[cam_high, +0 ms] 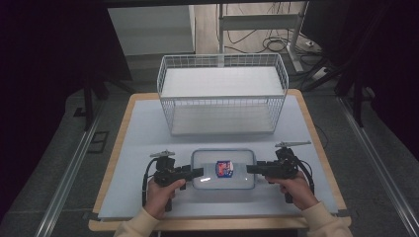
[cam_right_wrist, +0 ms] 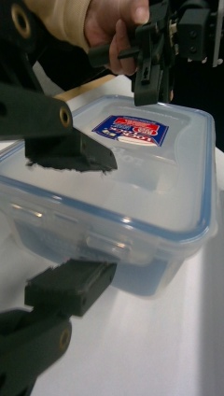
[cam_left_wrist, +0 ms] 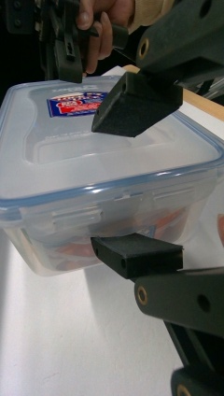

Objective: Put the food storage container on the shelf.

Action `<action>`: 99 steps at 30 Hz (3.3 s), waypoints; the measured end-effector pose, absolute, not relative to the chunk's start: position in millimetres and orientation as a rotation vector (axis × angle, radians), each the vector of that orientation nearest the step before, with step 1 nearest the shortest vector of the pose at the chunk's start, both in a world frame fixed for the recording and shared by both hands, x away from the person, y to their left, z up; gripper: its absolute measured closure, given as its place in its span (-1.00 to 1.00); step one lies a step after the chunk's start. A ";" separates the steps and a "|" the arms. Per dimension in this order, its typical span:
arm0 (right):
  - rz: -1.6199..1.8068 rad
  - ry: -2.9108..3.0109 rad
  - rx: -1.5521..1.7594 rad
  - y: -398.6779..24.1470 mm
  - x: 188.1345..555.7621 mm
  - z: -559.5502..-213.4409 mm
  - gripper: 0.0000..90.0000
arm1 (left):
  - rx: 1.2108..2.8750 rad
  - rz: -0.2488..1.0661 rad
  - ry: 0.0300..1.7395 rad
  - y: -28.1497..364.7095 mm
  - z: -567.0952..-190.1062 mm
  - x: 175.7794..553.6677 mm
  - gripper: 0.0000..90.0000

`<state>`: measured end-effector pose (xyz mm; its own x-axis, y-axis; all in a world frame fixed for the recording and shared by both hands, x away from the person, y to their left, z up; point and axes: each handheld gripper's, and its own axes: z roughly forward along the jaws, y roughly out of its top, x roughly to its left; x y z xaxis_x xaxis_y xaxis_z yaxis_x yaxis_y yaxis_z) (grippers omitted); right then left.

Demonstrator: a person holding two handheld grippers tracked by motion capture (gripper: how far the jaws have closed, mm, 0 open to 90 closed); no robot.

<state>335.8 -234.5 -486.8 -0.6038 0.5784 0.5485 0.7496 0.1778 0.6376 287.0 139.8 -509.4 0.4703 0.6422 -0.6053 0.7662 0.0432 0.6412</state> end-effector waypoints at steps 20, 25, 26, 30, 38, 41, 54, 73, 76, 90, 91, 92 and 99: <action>-1.435 -2.272 -1.293 -234.6 326.6 -483.7 0.09 | 1.667 -0.124 1.227 139.8 -504.9 276.9 -0.03; -1.440 -2.288 -1.284 -234.1 324.9 -482.7 0.10 | 1.671 -0.123 1.230 139.7 -503.5 275.4 -0.02; -1.440 -2.288 -1.284 -234.1 324.9 -482.7 0.10 | 1.671 -0.123 1.230 139.7 -503.5 275.4 -0.02; -1.441 -2.285 -1.286 -233.9 324.0 -482.1 0.10 | 1.675 -0.119 1.230 139.7 -502.8 274.6 -0.02; -1.456 -2.301 -1.271 -232.1 322.3 -480.7 0.12 | 1.681 -0.095 1.234 140.1 -499.6 273.4 -0.02; -1.459 -2.296 -1.272 -232.2 322.2 -480.9 0.12 | 1.676 -0.089 1.234 139.8 -498.9 273.0 -0.02; -1.494 -2.282 -1.257 -233.8 322.8 -476.8 0.12 | 1.664 -0.071 1.215 141.3 -491.7 271.5 0.01; -1.539 -2.283 -1.241 -233.8 324.7 -466.2 0.12 | 1.657 -0.044 1.183 144.0 -477.8 274.8 0.03; -1.549 -2.287 -1.235 -233.4 327.0 -462.3 0.12 | 1.655 -0.034 1.178 144.0 -473.6 276.9 0.03; -1.619 -2.309 -1.207 -234.2 341.2 -431.1 0.11 | 1.647 0.014 1.143 142.9 -443.7 289.1 0.04; -1.626 -2.312 -1.203 -234.3 342.4 -429.3 0.11 | 1.644 0.019 1.142 142.8 -441.6 289.6 0.04; -1.631 -2.310 -1.202 -234.3 343.3 -427.5 0.11 | 1.644 0.027 1.139 142.7 -439.8 290.2 0.04; -1.663 -2.310 -1.186 -235.9 347.2 -417.2 0.11 | 1.646 0.055 1.120 141.7 -426.7 294.5 0.04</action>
